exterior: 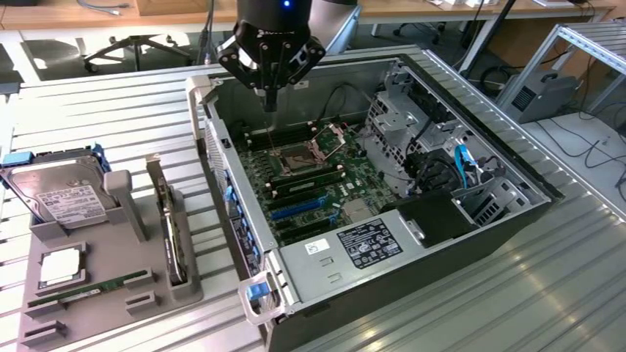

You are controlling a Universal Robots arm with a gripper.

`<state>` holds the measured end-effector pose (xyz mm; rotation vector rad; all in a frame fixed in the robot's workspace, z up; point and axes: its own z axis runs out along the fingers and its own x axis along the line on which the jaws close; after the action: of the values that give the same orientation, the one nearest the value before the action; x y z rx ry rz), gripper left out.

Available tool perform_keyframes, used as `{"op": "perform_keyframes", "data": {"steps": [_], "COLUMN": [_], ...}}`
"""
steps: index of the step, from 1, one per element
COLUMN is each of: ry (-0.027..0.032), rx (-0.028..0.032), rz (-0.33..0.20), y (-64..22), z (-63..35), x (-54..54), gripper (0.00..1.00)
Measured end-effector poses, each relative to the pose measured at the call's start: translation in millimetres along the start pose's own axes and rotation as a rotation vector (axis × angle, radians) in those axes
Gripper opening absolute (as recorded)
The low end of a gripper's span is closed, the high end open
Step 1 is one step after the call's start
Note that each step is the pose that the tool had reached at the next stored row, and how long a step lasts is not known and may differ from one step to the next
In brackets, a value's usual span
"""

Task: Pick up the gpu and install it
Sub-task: 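Reach for the gpu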

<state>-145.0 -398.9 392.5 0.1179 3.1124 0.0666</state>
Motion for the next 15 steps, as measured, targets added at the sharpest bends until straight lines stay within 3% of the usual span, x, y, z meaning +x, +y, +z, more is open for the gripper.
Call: {"op": "perform_keyframes", "data": {"steps": [15], "ry": [0.0000], "rx": [0.0004], "rz": [0.000], "y": [-0.3], "z": [-0.1], "x": [4.2], "gripper": [0.11]}}
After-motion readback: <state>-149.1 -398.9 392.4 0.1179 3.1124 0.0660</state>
